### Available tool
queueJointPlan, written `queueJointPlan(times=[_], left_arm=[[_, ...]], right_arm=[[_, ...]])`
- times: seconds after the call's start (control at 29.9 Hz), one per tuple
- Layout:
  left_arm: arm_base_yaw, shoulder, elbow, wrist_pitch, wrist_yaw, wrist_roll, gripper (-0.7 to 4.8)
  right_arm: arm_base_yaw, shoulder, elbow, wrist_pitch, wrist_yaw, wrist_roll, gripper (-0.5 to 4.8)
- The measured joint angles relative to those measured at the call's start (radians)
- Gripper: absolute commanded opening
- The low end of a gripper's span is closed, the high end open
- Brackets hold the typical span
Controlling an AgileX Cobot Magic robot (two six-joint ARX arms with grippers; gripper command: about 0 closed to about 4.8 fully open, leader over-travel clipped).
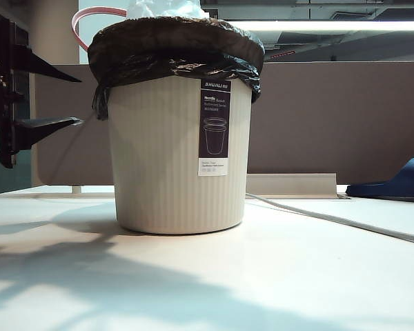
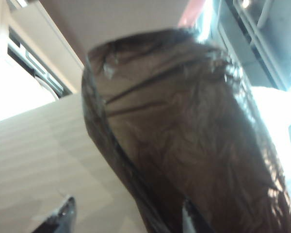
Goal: Open the ring lid of the trash can, pull out the black garbage bag inside, and place it on the table.
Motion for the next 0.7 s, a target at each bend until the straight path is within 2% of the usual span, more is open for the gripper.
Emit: queueJointPlan(times=[0.1,0.37,0.5,0.7], left_arm=[[-0.003,0.024,0.023,0.002,-0.01,-0.018,2.81],[-0.005,0.032,0.031,0.004,-0.022,-0.022,2.81],[-0.03,0.071,0.066,0.01,-0.042,-0.037,2.81],[-0.068,0.096,0.123,0.011,-0.089,-0.047,2.78]], right_arm=[[0.0,0.004,0.0,0.007,0.008,-0.009,1.45],[0.026,0.155,0.0,0.105,0.146,-0.097,1.45],[0.037,0.159,0.0,0.171,0.16,-0.103,1.45],[0.037,0.16,0.0,0.166,0.177,-0.103,1.44]])
